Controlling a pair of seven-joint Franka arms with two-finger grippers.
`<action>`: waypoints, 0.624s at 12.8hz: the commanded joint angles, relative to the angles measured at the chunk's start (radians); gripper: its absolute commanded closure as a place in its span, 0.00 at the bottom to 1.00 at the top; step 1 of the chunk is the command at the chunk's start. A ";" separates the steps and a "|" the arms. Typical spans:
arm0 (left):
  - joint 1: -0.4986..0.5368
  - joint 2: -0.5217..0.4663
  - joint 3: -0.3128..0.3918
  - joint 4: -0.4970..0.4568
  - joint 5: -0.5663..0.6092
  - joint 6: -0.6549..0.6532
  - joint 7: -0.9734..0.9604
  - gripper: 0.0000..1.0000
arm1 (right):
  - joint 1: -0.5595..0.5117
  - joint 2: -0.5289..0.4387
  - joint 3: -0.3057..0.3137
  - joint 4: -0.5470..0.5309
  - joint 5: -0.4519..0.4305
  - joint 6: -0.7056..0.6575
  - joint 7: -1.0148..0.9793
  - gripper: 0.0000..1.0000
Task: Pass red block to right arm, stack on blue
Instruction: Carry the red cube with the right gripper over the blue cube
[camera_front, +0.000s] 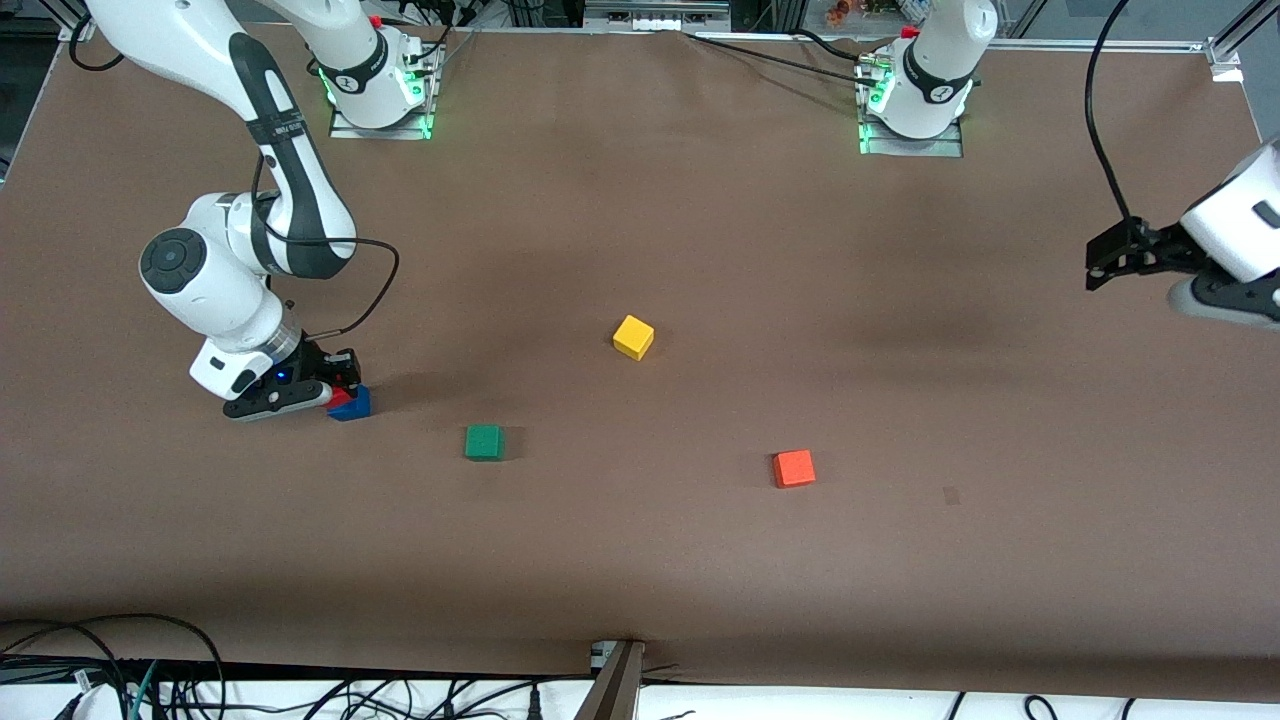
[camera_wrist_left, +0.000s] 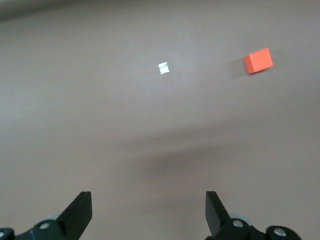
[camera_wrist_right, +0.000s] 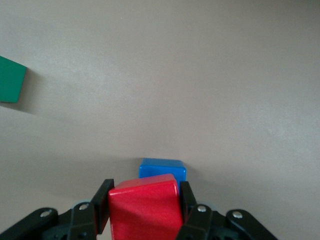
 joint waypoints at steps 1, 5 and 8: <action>-0.026 -0.158 0.037 -0.213 -0.017 0.068 -0.070 0.00 | 0.007 -0.010 -0.009 -0.031 -0.020 0.050 0.017 1.00; -0.001 -0.158 0.031 -0.232 -0.054 0.073 -0.083 0.00 | 0.004 0.000 -0.009 -0.036 -0.018 0.059 0.036 1.00; 0.000 -0.146 0.031 -0.218 -0.057 0.059 -0.086 0.00 | 0.010 0.000 -0.013 -0.037 -0.018 0.059 0.113 1.00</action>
